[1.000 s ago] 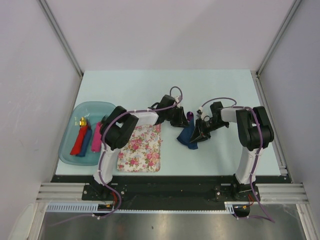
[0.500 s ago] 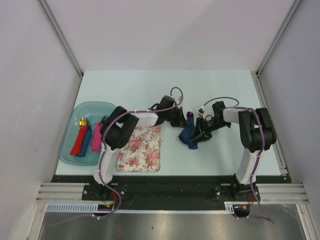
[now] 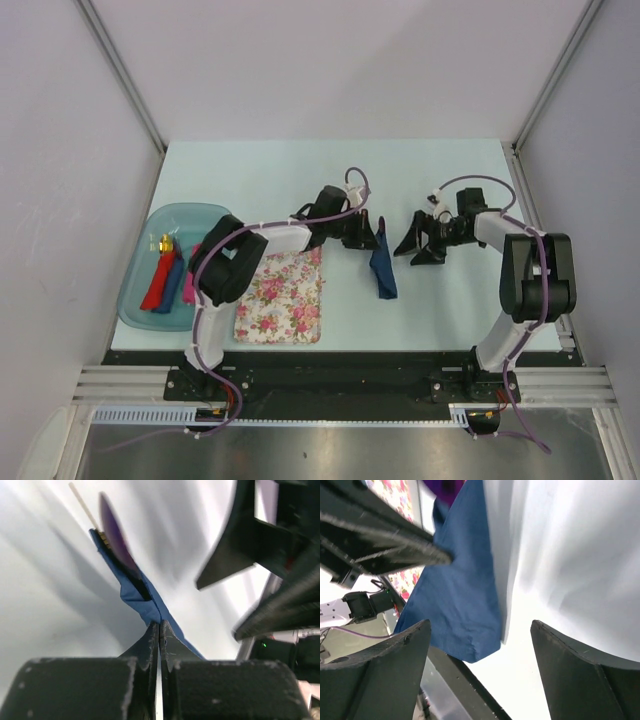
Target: Place the utensils on the paper napkin and roll it up
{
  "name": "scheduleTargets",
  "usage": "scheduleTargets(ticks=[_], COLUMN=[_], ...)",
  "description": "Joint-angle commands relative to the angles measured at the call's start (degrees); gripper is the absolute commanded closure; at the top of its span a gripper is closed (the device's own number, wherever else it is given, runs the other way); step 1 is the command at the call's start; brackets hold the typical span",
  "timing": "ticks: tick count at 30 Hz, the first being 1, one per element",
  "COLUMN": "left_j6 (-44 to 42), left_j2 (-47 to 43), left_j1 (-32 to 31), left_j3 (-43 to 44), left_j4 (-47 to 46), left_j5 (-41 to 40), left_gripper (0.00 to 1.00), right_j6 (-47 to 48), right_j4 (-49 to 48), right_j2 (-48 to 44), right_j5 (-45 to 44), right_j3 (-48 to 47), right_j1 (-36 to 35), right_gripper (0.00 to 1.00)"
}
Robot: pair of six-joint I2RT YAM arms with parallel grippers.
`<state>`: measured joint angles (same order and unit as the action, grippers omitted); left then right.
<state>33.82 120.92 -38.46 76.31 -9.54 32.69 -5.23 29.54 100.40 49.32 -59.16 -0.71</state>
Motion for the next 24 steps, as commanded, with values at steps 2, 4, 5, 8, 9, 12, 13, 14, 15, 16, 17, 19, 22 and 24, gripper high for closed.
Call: scheduleTargets(ticks=[2, 4, 5, 8, 9, 12, 13, 14, 15, 16, 17, 19, 22, 24], left_j6=[-2.89, -2.97, -3.06, -4.02, -4.55, -6.31, -7.27, -7.80, -8.42, -10.16, -11.05, -12.02, -11.85, -12.03], left_j2=[-7.63, -9.12, -9.74, -12.72, -14.47, -16.77, -18.25, -19.05, -19.84, -21.42, -22.21, -23.45, -25.64, -27.49], left_j1=[-0.39, -0.30, -0.22, 0.14, 0.22, 0.75, 0.93, 1.19, 1.37, 1.45, 1.72, 2.24, 3.30, 3.83], left_j3=[-0.20, -0.11, -0.20, 0.15, 0.41, 1.82, 2.34, 3.22, 3.75, 4.36, 5.94, 7.26, 9.55, 10.35], left_j4=[-6.19, -6.72, -7.07, -7.34, -6.38, -3.83, -3.21, -2.59, -1.02, 0.21, 1.36, 3.64, 5.49, 6.02], left_j5=[6.33, 8.44, 9.14, 11.69, 12.83, 15.03, 16.52, 17.31, 18.02, 18.90, 19.25, 20.22, 22.85, 24.79], left_gripper=[1.00, 1.00, 1.00, 1.00, 1.00, 1.00, 1.00, 1.00, 1.00, 1.00, 1.00, 1.00, 1.00, 1.00], right_j6=[0.93, 0.49, -0.03, -0.74, -0.65, 0.66, 0.84, 1.10, 2.32, 3.12, 4.26, 6.63, 7.95, 8.31], right_j4=[-5.71, -7.82, -8.53, -11.43, -11.96, -11.61, -11.61, -11.61, -11.35, -11.09, -10.82, -11.08, -13.71, -15.99], right_j2=[-4.33, -6.26, -7.31, -12.41, -15.38, -20.32, -23.64, -25.24, -26.82, -30.23, -31.74, -35.17, -41.32, -45.28], right_j5=[3.14, 5.34, 6.13, 8.16, 8.68, 8.43, 8.34, 8.16, 7.81, 7.11, 6.58, 4.65, 3.33, 1.06], right_j3=[0.44, 1.23, 1.41, 1.85, 2.03, 2.20, 2.20, 2.29, 2.38, 2.47, 2.81, 3.52, 5.27, 7.20], right_j1=[2.55, 2.82, 2.91, 2.91, 2.82, 2.64, 2.56, 2.64, 2.47, 2.12, 1.94, 1.24, 0.89, -1.65], right_gripper=[0.13, 0.12, 0.12, 0.12, 0.12, 0.12, 0.11, 0.12, 0.11, 0.11, 0.11, 0.08, 0.00, 0.00])
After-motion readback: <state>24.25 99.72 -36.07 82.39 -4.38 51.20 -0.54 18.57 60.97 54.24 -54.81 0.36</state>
